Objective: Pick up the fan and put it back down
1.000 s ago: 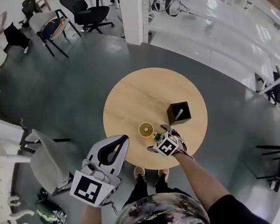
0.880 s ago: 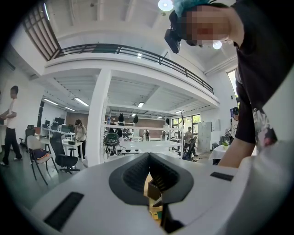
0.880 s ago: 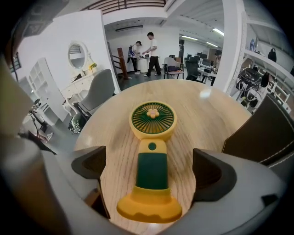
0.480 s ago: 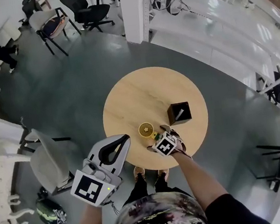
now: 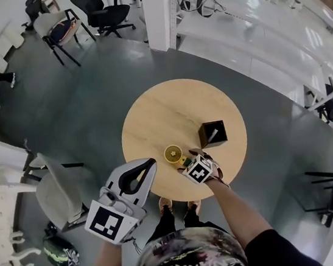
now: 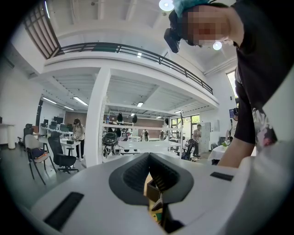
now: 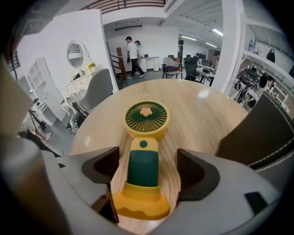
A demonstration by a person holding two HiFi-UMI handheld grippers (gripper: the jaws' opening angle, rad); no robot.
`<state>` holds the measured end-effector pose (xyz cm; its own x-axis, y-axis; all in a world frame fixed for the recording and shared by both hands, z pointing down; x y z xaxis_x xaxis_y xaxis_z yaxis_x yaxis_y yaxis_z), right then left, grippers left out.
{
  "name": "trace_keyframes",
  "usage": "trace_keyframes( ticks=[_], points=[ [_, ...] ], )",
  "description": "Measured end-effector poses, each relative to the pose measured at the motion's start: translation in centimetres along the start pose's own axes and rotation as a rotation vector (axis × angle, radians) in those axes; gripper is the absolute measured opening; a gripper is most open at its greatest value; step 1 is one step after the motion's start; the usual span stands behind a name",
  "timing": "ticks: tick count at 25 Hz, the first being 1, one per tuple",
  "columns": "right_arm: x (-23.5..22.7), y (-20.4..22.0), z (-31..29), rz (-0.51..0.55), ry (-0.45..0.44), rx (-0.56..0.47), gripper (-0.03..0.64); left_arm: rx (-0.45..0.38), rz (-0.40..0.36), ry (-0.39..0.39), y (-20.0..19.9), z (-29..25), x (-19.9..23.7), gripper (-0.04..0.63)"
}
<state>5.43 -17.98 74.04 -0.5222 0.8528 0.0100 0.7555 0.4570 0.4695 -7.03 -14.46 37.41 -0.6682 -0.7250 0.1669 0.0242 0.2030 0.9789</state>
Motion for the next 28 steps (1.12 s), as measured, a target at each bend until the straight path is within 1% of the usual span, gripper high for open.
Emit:
trace_keyframes(
  ticks=[1,2,4,7,8,9,14,19,28],
  points=[
    [0.0,0.0,0.0,0.002,0.003,-0.001,0.386,0.001,0.0,0.0,0.0,0.0,0.0,0.017],
    [-0.1,0.1,0.0,0.005,0.003,0.0,0.352,0.001,-0.001,0.0,0.0,0.0,0.0,0.017],
    [0.0,0.1,0.2,0.012,0.001,0.007,0.326,-0.001,-0.002,0.001,0.0,0.0,0.1,0.017],
    [0.4,0.0,0.4,0.037,-0.003,0.017,0.252,-0.002,-0.001,0.0,-0.1,0.0,0.0,0.017],
    [0.5,0.0,0.5,0.046,-0.005,0.019,0.209,-0.003,-0.001,0.0,-0.1,0.0,0.0,0.017],
    [0.7,0.0,0.5,0.053,-0.009,0.022,0.186,-0.004,-0.001,0.0,-0.2,0.0,0.0,0.017],
    [1.4,-0.2,0.7,0.073,-0.014,0.039,0.183,-0.005,-0.006,0.001,-0.2,0.3,0.0,0.017],
    [1.4,0.0,0.7,0.09,-0.006,0.031,0.183,-0.005,-0.007,0.0,-0.3,0.3,0.0,0.017],
    [1.1,-1.4,2.1,0.06,0.013,-0.054,0.184,-0.008,-0.007,0.002,-0.3,0.3,-0.2,0.017]
  ],
)
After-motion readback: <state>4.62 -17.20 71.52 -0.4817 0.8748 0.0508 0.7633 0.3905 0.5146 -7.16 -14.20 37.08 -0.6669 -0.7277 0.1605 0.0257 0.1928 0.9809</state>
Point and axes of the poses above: the fingertips, and each gripper's own axes: z backward along the fingers, x to its left, y out of its underside, the point moved 3 cm from there along z, backward along the fingers, and after that the axes turned 7 degrees about z, right-handed, at the moved point
